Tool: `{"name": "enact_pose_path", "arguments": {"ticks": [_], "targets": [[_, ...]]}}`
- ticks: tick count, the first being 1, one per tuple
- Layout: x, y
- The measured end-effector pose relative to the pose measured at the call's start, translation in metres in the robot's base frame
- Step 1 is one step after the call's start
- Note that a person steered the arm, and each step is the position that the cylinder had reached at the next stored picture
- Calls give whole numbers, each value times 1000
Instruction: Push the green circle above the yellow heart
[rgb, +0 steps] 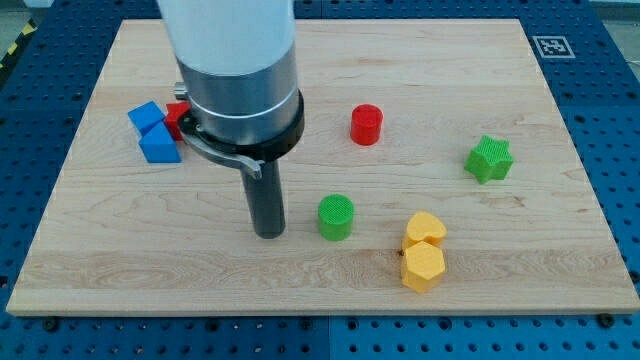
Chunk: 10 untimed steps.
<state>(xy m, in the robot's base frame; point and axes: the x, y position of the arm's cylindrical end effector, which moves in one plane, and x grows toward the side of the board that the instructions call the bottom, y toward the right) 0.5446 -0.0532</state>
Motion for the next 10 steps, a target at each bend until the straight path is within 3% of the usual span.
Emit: {"name": "enact_pose_path", "arguments": {"ticks": [5,7,8,9,10], "targets": [[-5,85],[-11,144],[-12,150],[-15,123],[8,78]]}}
